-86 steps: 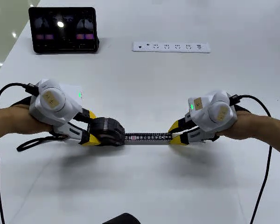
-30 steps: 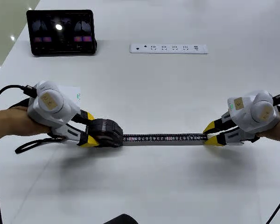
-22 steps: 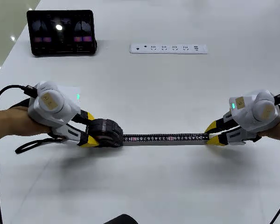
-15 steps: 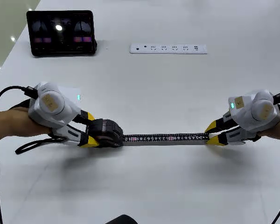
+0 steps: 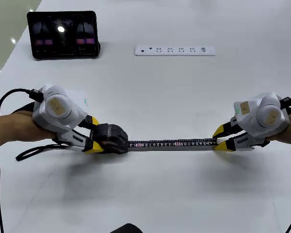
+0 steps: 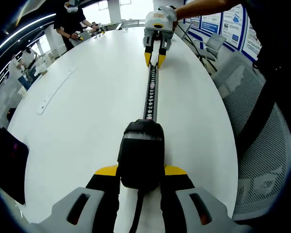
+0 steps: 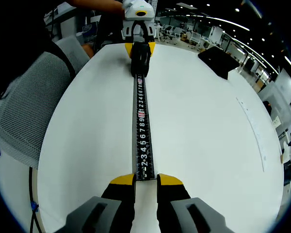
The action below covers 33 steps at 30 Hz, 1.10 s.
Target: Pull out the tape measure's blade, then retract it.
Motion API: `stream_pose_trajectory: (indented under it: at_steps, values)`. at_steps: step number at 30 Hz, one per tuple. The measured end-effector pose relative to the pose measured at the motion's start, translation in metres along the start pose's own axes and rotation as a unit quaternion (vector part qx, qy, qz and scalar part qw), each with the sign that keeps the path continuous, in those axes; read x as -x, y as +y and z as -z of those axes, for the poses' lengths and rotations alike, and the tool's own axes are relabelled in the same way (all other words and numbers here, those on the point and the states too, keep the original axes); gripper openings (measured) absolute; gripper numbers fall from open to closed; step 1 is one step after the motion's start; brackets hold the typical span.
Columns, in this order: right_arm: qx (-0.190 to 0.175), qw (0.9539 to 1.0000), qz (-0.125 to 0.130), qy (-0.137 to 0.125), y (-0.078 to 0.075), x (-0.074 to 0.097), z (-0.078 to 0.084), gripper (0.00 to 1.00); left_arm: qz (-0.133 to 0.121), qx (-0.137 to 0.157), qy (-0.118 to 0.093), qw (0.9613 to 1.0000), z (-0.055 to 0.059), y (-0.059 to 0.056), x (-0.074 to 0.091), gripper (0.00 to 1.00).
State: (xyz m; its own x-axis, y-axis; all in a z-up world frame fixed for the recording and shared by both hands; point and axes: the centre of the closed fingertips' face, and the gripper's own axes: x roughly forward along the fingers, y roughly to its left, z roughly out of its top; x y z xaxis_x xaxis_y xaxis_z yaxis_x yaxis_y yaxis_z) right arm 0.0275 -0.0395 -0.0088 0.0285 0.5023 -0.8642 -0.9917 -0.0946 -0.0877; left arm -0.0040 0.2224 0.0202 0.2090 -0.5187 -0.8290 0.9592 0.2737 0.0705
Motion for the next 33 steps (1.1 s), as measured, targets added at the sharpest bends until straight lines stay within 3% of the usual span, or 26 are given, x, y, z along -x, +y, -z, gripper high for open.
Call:
stream_pose_trajectory:
  at_steps: [5, 14, 24, 33]
  values:
    - [-0.001, 1.0, 0.003, 0.006, 0.001, 0.003, 0.004, 0.21, -0.009, 0.007, 0.001, 0.9999, 0.001, 0.002, 0.004, 0.28]
    - [-0.025, 0.9996, 0.015, 0.007, 0.006, 0.009, 0.009, 0.33, -0.032, 0.034, 0.0, 0.9989, 0.008, 0.007, 0.018, 0.39]
    - [-0.053, 0.998, 0.03, 0.014, 0.012, 0.016, 0.018, 0.45, -0.035, 0.056, 0.001, 0.9978, 0.017, -0.006, 0.022, 0.52]
    - [-0.097, 0.9943, 0.044, 0.004, 0.018, 0.024, 0.023, 0.57, -0.059, 0.09, -0.006, 0.9942, 0.024, -0.009, 0.03, 0.66]
